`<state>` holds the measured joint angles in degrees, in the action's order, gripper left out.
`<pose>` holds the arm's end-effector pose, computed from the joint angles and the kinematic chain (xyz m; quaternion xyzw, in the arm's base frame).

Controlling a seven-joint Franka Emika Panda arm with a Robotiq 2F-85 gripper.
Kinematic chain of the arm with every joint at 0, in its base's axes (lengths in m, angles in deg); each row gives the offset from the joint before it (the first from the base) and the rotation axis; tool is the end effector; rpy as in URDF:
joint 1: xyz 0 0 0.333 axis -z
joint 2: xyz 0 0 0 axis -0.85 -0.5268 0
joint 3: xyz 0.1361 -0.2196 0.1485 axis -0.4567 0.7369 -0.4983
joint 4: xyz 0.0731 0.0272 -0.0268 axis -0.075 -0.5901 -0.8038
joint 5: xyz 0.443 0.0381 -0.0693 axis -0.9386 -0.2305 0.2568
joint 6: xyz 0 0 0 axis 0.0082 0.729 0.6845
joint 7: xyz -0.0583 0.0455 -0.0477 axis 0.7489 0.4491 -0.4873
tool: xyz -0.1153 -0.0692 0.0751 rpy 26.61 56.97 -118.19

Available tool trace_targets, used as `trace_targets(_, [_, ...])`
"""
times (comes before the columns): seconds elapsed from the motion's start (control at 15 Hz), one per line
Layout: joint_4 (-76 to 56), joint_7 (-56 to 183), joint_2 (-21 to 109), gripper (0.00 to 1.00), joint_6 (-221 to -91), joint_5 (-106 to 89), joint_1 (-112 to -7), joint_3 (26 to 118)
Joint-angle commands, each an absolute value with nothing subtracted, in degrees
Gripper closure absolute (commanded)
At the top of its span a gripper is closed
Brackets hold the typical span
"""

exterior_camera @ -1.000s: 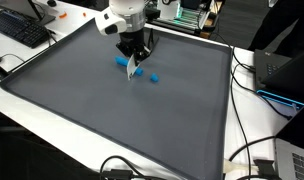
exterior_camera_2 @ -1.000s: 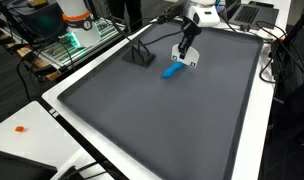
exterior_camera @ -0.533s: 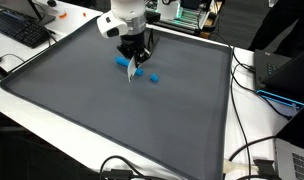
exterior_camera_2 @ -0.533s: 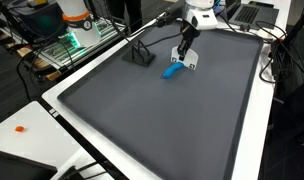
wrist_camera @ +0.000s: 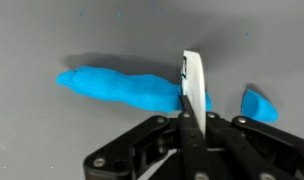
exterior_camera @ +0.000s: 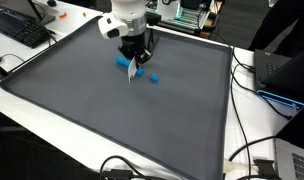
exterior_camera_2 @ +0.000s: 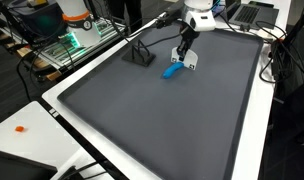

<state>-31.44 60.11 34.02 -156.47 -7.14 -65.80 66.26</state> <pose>0.6194 0.0994 0.1177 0.9982 0.0387 -0.0392 0.0231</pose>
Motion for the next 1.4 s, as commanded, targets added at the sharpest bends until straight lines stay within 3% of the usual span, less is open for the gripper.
trace_targets(0.0, [-32.9,60.3,32.6,0.99,-158.3,-9.8,-65.4,64.8])
trace_targets(1.33, [-32.2,59.9,36.2,0.99,-155.6,-10.2,-65.6,65.0])
